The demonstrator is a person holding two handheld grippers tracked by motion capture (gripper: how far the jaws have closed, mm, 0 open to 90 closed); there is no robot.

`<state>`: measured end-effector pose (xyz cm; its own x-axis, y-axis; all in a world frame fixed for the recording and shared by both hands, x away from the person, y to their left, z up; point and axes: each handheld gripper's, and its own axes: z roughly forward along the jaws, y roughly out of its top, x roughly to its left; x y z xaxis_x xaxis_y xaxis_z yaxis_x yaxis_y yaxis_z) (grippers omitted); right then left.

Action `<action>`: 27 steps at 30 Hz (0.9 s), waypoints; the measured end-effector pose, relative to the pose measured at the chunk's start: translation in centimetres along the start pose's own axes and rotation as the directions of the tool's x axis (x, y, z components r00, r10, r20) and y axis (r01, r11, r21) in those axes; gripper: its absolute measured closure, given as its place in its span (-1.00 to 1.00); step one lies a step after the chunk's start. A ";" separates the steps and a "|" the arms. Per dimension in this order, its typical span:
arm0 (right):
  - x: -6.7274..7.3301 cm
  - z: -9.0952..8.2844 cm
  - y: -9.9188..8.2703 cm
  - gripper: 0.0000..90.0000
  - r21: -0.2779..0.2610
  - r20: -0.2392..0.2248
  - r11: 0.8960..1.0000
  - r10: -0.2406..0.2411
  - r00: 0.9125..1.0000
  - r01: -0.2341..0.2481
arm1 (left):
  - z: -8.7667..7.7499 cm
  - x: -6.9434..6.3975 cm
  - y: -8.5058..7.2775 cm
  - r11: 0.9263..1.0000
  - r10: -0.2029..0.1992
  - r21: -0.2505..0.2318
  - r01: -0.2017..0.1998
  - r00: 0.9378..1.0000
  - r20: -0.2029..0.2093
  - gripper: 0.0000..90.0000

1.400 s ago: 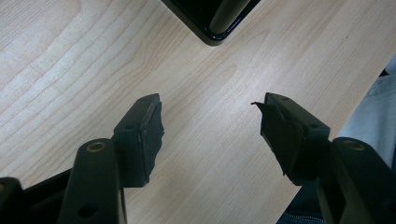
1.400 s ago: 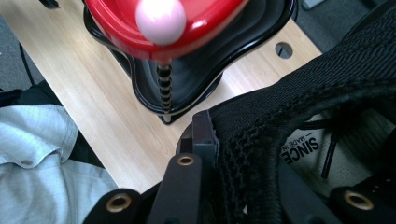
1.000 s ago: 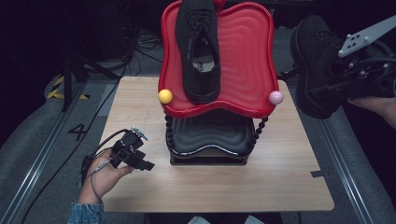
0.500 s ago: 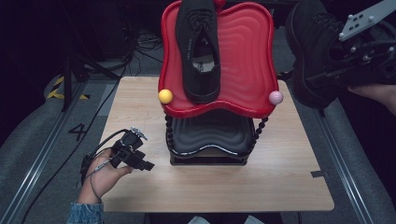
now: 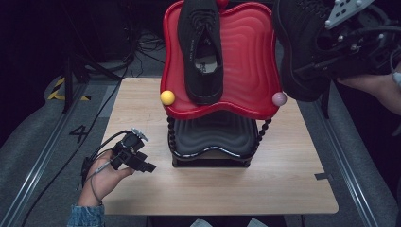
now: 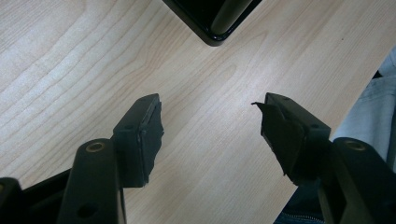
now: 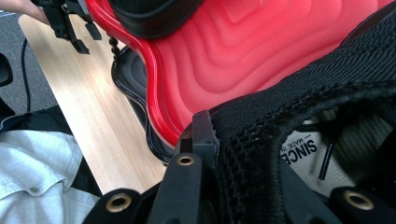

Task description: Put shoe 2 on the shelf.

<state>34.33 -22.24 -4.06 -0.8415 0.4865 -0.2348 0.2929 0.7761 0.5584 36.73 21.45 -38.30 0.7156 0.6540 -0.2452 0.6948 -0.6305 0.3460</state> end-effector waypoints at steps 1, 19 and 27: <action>0.0 0.1 0.2 0.90 -0.004 0.001 1.000 -0.007 1.000 0.007 | 0.0 0.0 0.0 1.000 0.000 0.001 0.000 1.000 0.001 -0.14; 1.4 2.2 3.9 0.90 -0.017 -0.026 0.997 -0.077 0.997 0.077 | 0.1 0.1 0.0 1.000 0.000 0.000 0.000 1.000 0.007 -0.14; 1.9 3.6 5.1 0.90 -0.014 -0.026 0.995 -0.102 0.994 0.102 | 0.1 0.2 -0.1 1.000 0.000 -0.001 0.000 1.000 0.008 -0.14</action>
<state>35.85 -15.94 -4.53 -0.8787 0.3938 -0.2697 0.1990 0.8160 0.5427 36.79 21.59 -38.46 0.7159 0.6509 -0.2525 0.6950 -0.6300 0.3465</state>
